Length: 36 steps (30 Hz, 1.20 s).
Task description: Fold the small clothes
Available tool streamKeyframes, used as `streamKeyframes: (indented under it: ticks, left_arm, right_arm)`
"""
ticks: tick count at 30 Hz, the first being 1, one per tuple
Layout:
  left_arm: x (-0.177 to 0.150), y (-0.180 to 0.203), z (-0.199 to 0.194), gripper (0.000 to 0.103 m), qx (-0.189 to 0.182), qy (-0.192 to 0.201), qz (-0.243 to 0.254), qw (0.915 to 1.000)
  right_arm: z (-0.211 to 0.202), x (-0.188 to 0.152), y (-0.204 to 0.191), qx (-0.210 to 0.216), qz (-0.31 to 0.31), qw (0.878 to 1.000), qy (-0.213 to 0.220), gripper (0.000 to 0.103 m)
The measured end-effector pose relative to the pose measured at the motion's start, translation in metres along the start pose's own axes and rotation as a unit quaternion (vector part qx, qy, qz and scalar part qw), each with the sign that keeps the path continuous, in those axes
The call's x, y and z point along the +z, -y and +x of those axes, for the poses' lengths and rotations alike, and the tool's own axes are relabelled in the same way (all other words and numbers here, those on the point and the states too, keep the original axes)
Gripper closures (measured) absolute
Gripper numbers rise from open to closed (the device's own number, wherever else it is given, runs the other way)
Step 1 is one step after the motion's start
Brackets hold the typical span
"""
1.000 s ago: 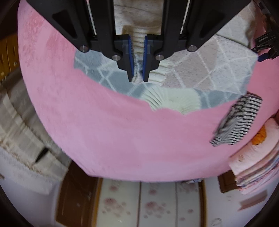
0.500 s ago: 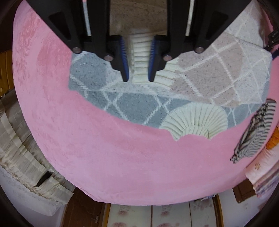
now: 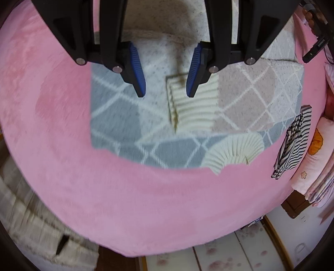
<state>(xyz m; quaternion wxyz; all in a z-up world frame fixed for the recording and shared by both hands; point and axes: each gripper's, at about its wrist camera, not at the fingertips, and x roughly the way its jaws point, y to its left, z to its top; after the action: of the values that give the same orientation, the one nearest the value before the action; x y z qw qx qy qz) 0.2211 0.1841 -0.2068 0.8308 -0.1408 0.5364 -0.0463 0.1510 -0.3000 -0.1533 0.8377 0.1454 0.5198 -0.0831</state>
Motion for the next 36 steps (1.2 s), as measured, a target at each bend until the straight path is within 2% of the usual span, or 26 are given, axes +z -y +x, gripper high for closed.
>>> streamKeyframes:
  ticks: [4,7,10,13,16,19,22,25,27,30,36]
  left_arm:
    - [0.005,-0.012,-0.002,0.034,-0.024,-0.002,-0.042,0.9988]
    - [0.0,-0.005,0.003,0.034,-0.032,-0.016,-0.029,0.9989]
    - [-0.011,0.013,0.009,0.033,-0.016,-0.026,0.01,0.9995]
    - [-0.014,0.03,0.022,0.033,0.008,-0.023,0.033,0.9992]
    - [-0.008,0.039,0.034,0.034,0.041,-0.004,0.03,0.9987]
    - [-0.001,0.032,0.039,0.044,0.064,0.007,-0.009,0.9979]
    - [-0.003,0.02,0.038,0.049,0.053,0.007,-0.047,0.9975]
    - [-0.007,0.014,0.036,0.051,0.055,0.011,-0.047,0.9973]
    - [-0.009,0.013,0.037,0.051,0.059,0.009,-0.045,0.9972]
    - [-0.01,0.015,0.036,0.051,0.062,0.007,-0.036,0.9974]
    - [-0.015,0.024,0.024,0.05,0.065,0.007,0.005,0.9978]
  right_arm:
    - [0.018,-0.006,0.003,0.013,0.025,0.999,-0.017,0.062]
    - [0.023,-0.007,0.004,0.018,0.038,0.999,-0.013,0.063]
    - [0.024,-0.007,0.002,0.025,0.035,0.999,-0.013,0.071]
    - [0.023,-0.007,-0.003,0.017,0.023,1.0,-0.012,0.073]
    - [0.025,-0.007,-0.008,0.017,0.019,1.0,-0.011,0.079]
    - [0.025,-0.007,-0.014,-0.003,0.009,1.0,-0.003,0.089]
    - [0.022,-0.008,-0.016,-0.021,0.003,1.0,0.003,0.096]
    - [0.02,-0.012,-0.014,-0.038,0.004,0.999,0.008,0.101]
    - [0.022,-0.015,-0.009,-0.066,0.004,0.998,0.007,0.103]
    - [0.029,-0.019,-0.001,-0.061,0.009,0.998,-0.004,0.103]
    - [0.011,-0.021,-0.004,-0.046,-0.003,0.999,0.005,0.103]
